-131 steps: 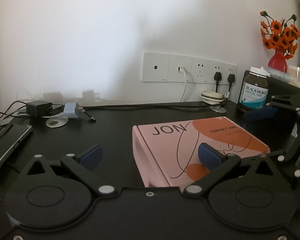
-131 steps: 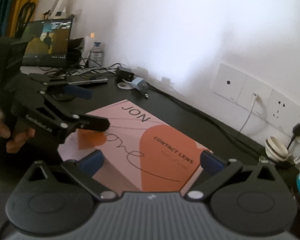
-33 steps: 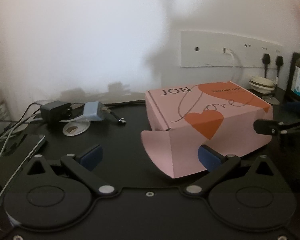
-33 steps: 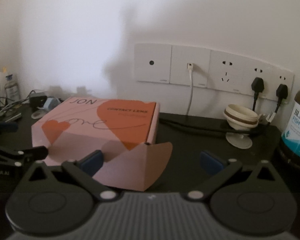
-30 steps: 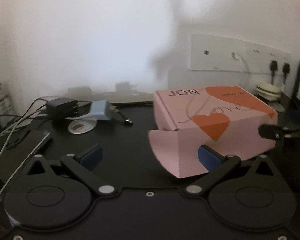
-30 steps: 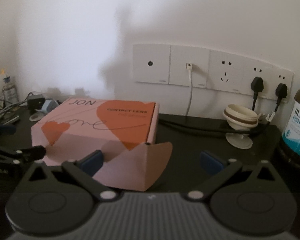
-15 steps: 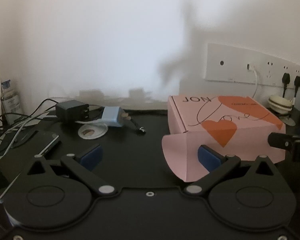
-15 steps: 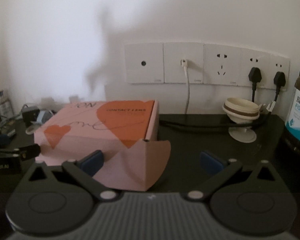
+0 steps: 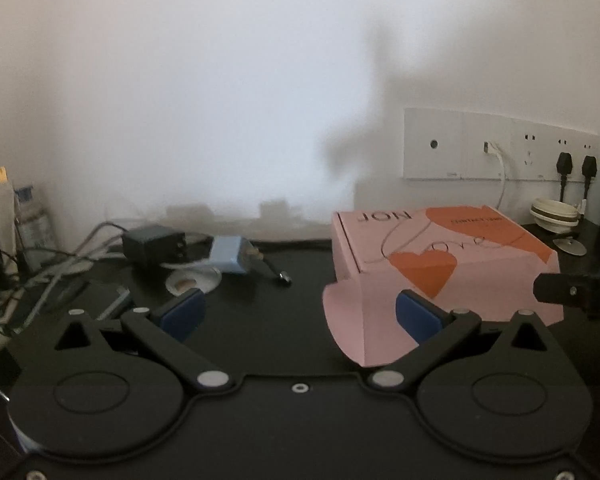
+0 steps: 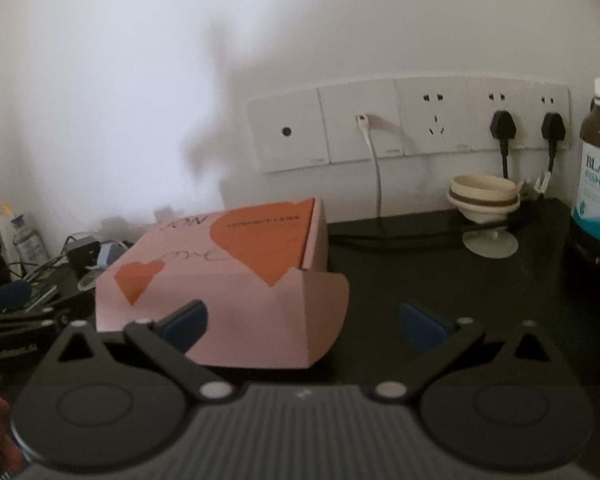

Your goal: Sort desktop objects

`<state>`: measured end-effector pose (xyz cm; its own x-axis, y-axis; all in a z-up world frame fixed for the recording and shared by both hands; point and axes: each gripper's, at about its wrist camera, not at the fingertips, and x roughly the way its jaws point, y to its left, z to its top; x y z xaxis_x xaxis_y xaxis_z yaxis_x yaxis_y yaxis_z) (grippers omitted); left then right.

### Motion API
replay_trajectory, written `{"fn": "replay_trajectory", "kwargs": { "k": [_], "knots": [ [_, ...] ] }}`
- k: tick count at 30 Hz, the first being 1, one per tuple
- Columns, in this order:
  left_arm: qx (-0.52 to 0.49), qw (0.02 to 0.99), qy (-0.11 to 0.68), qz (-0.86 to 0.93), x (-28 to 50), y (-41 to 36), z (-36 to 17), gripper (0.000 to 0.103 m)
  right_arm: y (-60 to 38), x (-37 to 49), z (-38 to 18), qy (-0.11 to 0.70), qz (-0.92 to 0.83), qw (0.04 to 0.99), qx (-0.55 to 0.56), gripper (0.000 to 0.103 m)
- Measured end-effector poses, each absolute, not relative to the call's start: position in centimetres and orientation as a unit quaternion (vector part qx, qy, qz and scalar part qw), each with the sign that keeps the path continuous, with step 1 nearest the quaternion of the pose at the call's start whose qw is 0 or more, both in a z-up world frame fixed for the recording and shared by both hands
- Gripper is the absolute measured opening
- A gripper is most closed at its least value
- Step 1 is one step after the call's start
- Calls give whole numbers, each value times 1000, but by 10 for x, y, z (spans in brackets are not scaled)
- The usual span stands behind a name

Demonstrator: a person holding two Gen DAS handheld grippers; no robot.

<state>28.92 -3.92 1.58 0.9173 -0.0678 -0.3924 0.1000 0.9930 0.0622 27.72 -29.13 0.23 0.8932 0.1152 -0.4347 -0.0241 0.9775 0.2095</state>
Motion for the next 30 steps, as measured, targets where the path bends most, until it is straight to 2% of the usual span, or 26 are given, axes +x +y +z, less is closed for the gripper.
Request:
{"fn": "replay_trajectory", "kwargs": {
  "k": [10,17,30],
  "knots": [
    [-8,973,225,-45,283,-26,16,103,-294,272,2,244,34,962,122,102],
    [23,980,197,-32,268,-32,19,103,-287,265,5,231,38,966,106,102],
    [22,978,205,-23,262,-25,22,103,-297,260,4,232,28,964,126,102]
  ]
}}
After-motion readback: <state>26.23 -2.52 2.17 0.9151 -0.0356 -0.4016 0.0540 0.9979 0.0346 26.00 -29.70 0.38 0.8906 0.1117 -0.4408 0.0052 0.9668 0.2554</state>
